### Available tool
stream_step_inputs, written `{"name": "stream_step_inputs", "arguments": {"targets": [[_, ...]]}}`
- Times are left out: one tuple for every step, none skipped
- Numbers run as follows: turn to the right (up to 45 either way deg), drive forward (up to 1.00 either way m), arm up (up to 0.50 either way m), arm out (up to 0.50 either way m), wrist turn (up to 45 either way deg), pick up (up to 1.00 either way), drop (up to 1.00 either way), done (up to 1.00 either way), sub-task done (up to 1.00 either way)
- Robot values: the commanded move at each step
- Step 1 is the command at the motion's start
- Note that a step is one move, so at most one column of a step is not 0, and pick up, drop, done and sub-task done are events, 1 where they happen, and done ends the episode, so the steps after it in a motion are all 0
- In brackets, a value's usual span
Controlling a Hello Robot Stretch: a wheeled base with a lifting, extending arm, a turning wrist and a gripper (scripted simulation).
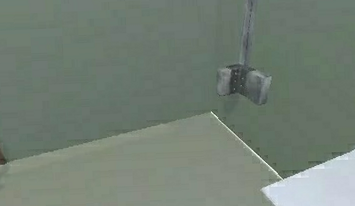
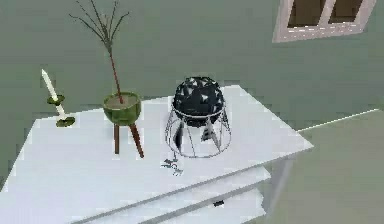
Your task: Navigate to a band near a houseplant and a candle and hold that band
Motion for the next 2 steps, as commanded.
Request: {"name": "stream_step_inputs", "arguments": {"targets": [[36.0,0.00,0.00,0.00,0.0,0.00,0.00,0.00,0.00],[3.0,0.00,0.00,0.00,0.0,0.00,0.00,0.00,0.00]]}}
